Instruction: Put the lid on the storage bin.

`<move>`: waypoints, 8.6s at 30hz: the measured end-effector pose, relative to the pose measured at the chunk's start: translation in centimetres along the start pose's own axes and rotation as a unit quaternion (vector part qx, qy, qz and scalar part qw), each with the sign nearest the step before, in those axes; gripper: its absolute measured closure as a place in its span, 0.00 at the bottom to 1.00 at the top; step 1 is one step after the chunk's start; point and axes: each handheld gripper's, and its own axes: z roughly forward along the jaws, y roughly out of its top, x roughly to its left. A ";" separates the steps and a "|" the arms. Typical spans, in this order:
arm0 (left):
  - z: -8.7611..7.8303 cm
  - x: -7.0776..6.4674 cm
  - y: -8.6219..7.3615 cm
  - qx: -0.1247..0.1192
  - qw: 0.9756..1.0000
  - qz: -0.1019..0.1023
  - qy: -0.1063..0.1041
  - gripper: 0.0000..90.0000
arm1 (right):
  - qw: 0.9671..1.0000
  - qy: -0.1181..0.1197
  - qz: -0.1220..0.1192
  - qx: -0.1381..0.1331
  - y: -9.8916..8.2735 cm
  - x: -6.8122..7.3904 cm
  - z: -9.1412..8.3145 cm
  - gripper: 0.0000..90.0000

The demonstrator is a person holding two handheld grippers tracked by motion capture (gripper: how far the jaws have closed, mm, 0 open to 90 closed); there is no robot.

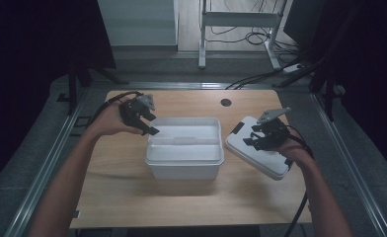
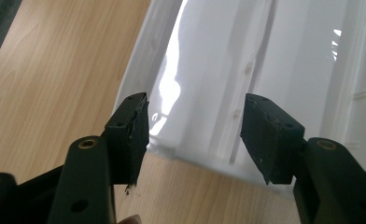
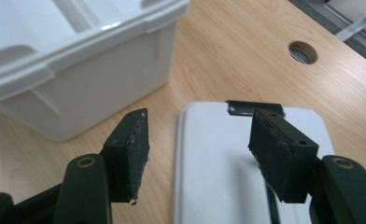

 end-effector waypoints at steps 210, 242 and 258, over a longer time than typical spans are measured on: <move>7.2 -0.7 -14.3 0.028 0.989 -0.144 -0.020 0.46 | 0.979 0.106 -0.169 -0.041 14.7 6.5 1.6 0.45; 5.6 -3.3 -15.0 -0.045 0.986 -0.160 0.031 0.45 | 0.995 0.000 0.004 -0.103 0.9 2.4 -1.0 0.43; 6.7 -4.7 -16.2 -0.072 0.979 -0.188 0.043 0.46 | 0.993 0.002 0.044 -0.109 -4.4 4.3 1.9 0.42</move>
